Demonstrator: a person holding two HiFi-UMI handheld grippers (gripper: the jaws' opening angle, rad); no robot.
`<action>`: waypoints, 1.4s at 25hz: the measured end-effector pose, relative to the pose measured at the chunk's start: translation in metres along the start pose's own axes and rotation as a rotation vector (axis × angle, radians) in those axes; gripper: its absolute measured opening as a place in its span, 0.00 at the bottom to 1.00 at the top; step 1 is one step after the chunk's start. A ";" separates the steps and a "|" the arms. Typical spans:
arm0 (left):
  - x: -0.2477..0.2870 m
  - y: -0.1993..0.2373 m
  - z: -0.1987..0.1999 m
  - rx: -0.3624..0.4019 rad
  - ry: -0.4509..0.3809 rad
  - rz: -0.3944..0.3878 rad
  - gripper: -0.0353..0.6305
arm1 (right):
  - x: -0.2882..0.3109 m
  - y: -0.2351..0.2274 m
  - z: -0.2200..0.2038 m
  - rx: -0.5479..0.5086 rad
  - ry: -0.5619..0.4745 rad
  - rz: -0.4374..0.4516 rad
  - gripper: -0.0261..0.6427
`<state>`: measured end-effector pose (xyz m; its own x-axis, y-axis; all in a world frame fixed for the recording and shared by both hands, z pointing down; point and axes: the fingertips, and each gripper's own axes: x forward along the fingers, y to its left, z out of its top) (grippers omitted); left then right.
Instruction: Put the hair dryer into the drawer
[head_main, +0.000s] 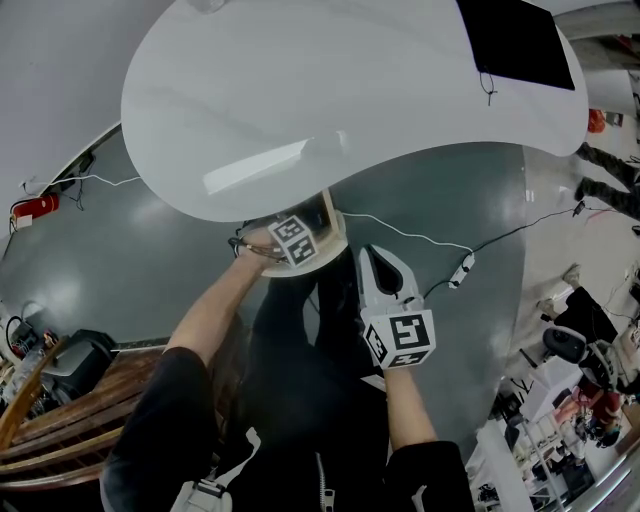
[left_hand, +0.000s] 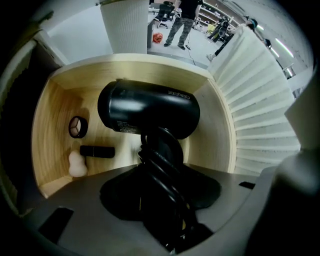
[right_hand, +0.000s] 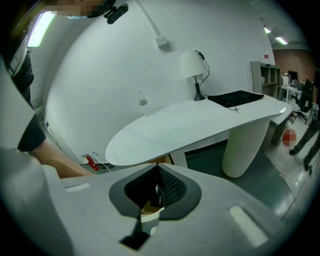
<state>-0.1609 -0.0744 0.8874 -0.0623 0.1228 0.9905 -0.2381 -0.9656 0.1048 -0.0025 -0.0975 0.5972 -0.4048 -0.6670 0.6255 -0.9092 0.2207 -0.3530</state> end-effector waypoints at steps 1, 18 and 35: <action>0.000 0.000 0.000 0.001 0.004 0.000 0.36 | 0.000 0.000 0.000 0.001 0.000 0.000 0.05; 0.003 -0.005 0.002 -0.003 0.051 -0.008 0.36 | -0.003 -0.001 0.001 -0.003 0.001 0.007 0.05; -0.058 -0.004 0.013 -0.050 -0.115 0.073 0.34 | -0.002 0.016 0.012 -0.063 -0.010 0.072 0.05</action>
<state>-0.1440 -0.0802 0.8306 0.0300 0.0223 0.9993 -0.2849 -0.9581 0.0299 -0.0147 -0.1013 0.5819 -0.4684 -0.6546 0.5934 -0.8823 0.3120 -0.3524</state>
